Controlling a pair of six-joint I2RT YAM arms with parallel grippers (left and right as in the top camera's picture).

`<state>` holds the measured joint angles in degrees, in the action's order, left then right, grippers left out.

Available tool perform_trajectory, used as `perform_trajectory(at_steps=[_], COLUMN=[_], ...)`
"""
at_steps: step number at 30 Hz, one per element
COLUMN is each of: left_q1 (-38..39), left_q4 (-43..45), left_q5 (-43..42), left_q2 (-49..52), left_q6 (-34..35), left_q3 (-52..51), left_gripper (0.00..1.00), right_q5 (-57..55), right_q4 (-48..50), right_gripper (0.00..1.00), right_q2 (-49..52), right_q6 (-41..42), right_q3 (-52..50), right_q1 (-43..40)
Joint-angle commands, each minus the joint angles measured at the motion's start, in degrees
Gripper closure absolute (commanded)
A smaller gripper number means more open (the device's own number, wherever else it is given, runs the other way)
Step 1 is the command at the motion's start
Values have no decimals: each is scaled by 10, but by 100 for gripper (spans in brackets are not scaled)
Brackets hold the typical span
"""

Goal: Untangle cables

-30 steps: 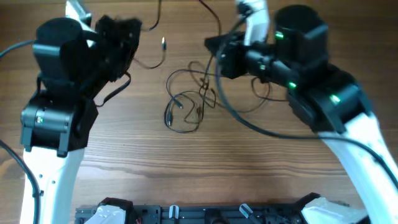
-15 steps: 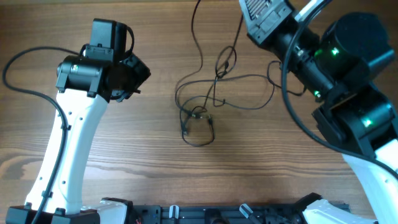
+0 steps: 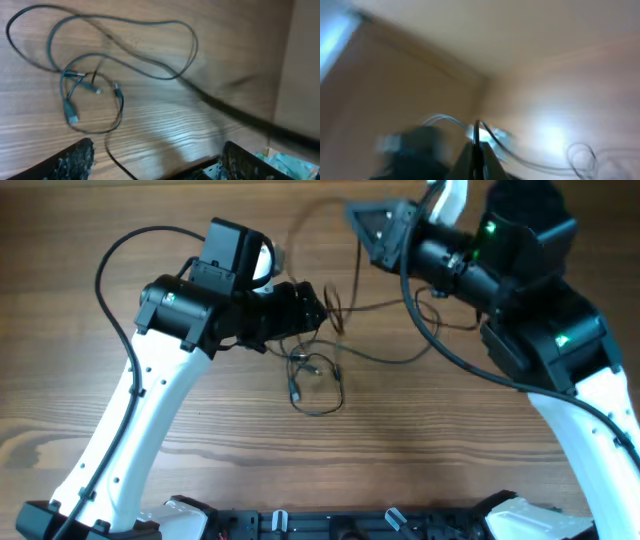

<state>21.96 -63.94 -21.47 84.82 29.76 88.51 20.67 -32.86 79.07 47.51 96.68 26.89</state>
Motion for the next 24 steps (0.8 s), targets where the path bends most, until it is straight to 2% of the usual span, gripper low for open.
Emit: perform_trajectory(at_steps=[1,3,4,6,12,15,17,19,20,21,22,23,24], left_q1=[3,3,3,3,3,17,25,27,27,27,26,26,26], left_q4=[31,47,54,53,44,44,44,44,44,44,44,43,33], left_q5=[-10,-28,-62,-99,-98,-71,-72,-72,-72,-72,-70,-65,-38], left_q2=[1,0,0,0,2,19,33,40,40,40,40,40,40], left_q6=[-7,38,53,56,165,220,222,222,221,221,221,216,215], left_q3=[-2,-2,-2,-2,-2,-2,-2,-2,-2,-2,-2,-2,-2], left_gripper=[15,16,16,16,17,18,29,44,58,76,89,96,96], right_q5=[-26,19,19,19,21,32,32,32,32,31,28,12,-12], right_q4=[-49,-7,2,12,33,38,37,37,35,32,27,19,10], right_gripper=[96,96,95,95,96,96,96,96,96,96,96,96,96], right_q2=[12,12,12,12,13,13,13,13,13,14,14,14,13], right_q6=[13,14,25,37,56,71,69,67,66,65,65,64,48], right_q3=[-7,-7,-7,-7,-7,-7,-7,-7,-7,-7,-7,-7,-7], right_q1=[-3,-3,-3,-3,-3,-3,-3,-3,-3,-3,-3,-3,-3])
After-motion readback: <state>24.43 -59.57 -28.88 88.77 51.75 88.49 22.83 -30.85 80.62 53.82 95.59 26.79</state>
